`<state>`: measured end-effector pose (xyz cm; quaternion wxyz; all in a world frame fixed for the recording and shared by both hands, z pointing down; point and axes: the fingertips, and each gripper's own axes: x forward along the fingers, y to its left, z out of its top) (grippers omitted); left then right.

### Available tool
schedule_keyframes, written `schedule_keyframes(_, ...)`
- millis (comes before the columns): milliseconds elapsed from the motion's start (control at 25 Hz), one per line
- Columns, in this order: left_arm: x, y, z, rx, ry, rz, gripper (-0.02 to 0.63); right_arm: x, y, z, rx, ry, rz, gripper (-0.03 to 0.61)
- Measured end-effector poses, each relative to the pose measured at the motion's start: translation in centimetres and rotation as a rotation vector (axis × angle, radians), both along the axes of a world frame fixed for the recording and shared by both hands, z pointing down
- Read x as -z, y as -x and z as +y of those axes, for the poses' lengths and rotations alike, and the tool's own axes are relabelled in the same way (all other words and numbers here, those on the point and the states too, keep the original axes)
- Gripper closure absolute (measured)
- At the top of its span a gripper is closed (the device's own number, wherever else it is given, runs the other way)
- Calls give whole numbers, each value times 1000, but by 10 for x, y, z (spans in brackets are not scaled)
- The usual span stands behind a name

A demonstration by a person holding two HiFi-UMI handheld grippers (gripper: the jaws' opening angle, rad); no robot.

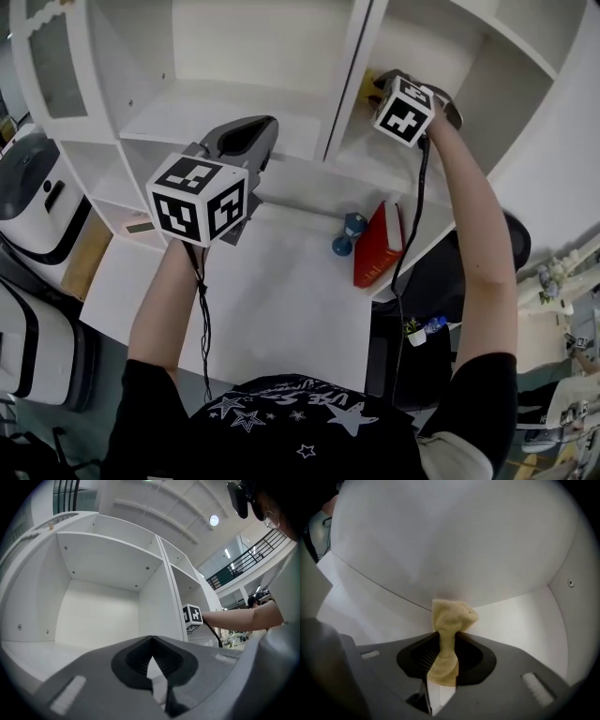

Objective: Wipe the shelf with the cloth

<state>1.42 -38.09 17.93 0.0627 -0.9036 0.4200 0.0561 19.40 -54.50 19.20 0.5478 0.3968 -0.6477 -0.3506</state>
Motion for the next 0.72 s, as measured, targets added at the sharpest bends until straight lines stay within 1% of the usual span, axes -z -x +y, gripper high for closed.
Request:
schedule_keyframes(80, 1, 1, -2, 9, -1, 3, 614, -4, -1, -7, 0, 10, 37, 453)
schedule_keyframes(240, 0, 1, -6, 20, 3, 3, 614, -15, -2, -20, -1, 6, 155, 454)
schedule_keyframes(360, -3, 2, -8, 28, 14, 2, 614, -25, 0, -27, 5, 15, 219, 456)
schedule_keyframes(480, -4, 5, -6, 31, 21, -5, 614, -32, 1, -30, 12, 36, 257, 456)
schedule_keyframes(720, -7, 15, -1, 33, 24, -7, 614, -37, 4, -22, 25, 97, 281, 462)
